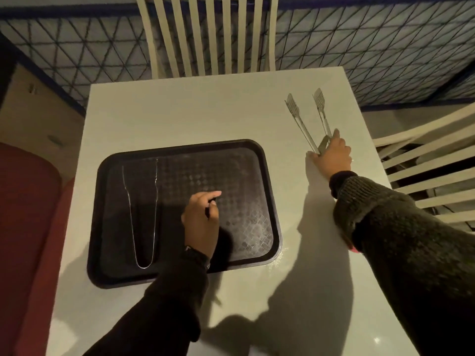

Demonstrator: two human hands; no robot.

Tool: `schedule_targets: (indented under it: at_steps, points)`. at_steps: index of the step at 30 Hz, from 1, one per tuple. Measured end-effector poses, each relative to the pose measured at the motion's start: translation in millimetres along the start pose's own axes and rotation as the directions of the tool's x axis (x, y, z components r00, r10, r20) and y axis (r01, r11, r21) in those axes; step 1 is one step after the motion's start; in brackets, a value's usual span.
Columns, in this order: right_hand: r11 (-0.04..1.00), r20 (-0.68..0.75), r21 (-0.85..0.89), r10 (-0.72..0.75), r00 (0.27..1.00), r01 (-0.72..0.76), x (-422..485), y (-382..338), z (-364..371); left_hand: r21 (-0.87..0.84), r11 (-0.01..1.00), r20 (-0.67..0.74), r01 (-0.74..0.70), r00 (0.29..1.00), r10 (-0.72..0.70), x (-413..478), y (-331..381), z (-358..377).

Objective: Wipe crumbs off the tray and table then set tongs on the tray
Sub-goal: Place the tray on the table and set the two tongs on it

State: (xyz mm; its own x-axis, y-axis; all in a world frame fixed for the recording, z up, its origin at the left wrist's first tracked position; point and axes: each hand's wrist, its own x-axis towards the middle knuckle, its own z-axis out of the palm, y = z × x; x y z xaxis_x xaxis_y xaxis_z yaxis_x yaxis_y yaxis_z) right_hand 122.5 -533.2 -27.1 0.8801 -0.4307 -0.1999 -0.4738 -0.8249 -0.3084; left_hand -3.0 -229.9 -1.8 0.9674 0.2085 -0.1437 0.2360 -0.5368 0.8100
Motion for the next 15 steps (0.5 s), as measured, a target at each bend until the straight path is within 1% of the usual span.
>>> schedule_targets:
  at_steps: [2, 4, 7, 11, 13, 15]
  points:
    - [1.000, -0.013, -0.002, 0.023, 1.000, -0.023, 7, -1, 8, 0.000, 0.999, -0.010, -0.033, 0.999, 0.033, -3, -6, 3]
    - [0.995, -0.021, 0.085, 0.057, 0.998, -0.055, 9, -5, 11, 0.012, 0.999, -0.027, -0.053, 0.998, 0.053, -5, -13, 2]
    - [0.977, -0.015, 0.192, 0.099, 0.995, -0.094, -6, -13, 8, 0.003, 0.999, -0.048, -0.037, 0.998, 0.037, -7, -13, -7]
    - [0.948, -0.085, 0.309, 0.101, 0.991, -0.070, -56, -29, 3, -0.015, 1.000, -0.045, 0.027, 0.999, -0.028, -8, -9, -31]
    - [0.920, -0.107, 0.390, 0.086, 0.991, -0.038, -89, -43, 2, -0.025, 0.999, -0.068, 0.028, 0.997, -0.030, -8, -14, -49]
    - [0.896, -0.097, 0.444, 0.062, 0.993, -0.012, -123, -61, 2, -0.046, 0.999, -0.106, 0.024, 0.994, -0.028, -10, -24, -68]
